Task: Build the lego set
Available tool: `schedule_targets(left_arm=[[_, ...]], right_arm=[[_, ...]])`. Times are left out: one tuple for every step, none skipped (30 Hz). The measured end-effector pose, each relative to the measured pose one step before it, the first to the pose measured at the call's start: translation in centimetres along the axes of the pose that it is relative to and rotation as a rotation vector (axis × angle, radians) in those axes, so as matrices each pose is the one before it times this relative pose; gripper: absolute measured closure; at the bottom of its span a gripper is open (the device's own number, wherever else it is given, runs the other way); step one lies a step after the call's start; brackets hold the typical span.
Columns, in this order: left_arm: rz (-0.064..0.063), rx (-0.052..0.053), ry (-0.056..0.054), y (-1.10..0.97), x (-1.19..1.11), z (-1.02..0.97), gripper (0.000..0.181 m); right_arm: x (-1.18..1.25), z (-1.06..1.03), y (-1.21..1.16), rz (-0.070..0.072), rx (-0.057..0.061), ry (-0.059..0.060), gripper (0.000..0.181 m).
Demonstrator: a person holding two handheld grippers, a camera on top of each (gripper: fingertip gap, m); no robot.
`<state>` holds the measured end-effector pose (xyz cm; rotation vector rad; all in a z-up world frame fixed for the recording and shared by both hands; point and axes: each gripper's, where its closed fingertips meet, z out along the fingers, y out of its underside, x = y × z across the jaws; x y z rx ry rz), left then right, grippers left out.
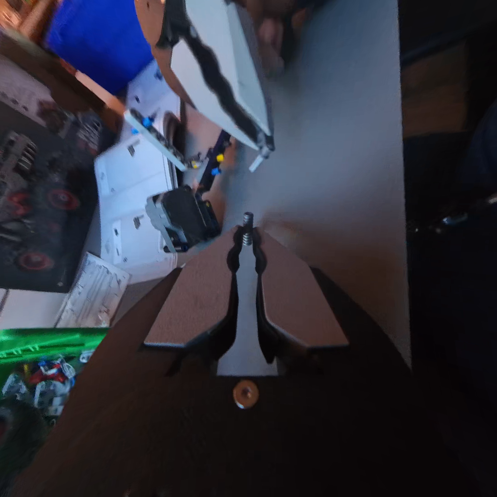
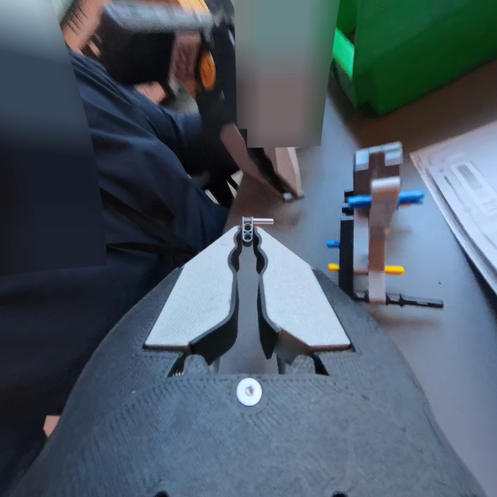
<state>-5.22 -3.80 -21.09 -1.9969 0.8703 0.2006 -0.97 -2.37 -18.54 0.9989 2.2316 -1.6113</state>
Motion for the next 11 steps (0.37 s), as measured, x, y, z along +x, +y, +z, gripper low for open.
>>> schedule_targets(left_arm=[[-0.0093,-0.0169,0.0128,0.371,0.005,0.010,0.176],[0.0121,0.0021,0.0079,0.053,0.096,-0.032,0.177],[0.0300,0.0130,0.0032,-0.149,0.201,-0.024,0.177],[0.0243,0.0005,0.0034,-0.026,0.261,0.026,0.176],[0.0019,-0.0225,0.0187,0.242,0.333,0.173,0.176],[-0.0334,-0.0277,0.0182,0.265,0.044,0.232,0.176],[-0.0613,-0.0114,0.0186,0.027,-0.173,0.151,0.176],[-0.0660,-0.0080,0.0334,0.000,-0.025,0.070,0.176],[-0.0495,-0.0021,0.0339,-0.010,0.096,0.023,0.176],[-0.0243,0.0017,0.0216,-0.020,0.085,-0.016,0.176],[-0.0073,0.0002,0.0038,0.001,-0.005,0.004,0.176]], right_arm=[[0.741,0.256,1.044,-0.0158,-0.0679,0.0561,0.176],[0.599,0.345,0.866,-0.0305,-0.0606,0.0536,0.176],[0.137,0.346,0.575,-0.0357,-0.0455,0.0286,0.176],[-0.123,0.270,0.284,-0.0284,-0.0257,0.0105,0.176],[-0.018,0.154,0.119,-0.0156,-0.0126,0.0109,0.176],[0.168,0.037,0.097,-0.0067,-0.0094,0.0168,0.176],[0.254,-0.054,0.065,-0.0067,-0.0052,0.0203,0.175],[0.232,-0.149,-0.012,-0.0104,0.0013,0.0196,0.173],[0.223,-0.199,-0.015,-0.0126,0.0017,0.0227,0.170],[0.230,-0.241,0.008,-0.0159,-0.0012,0.0261,0.169],[0.089,-0.241,-0.080,-0.0205,0.0012,0.0207,0.167]])
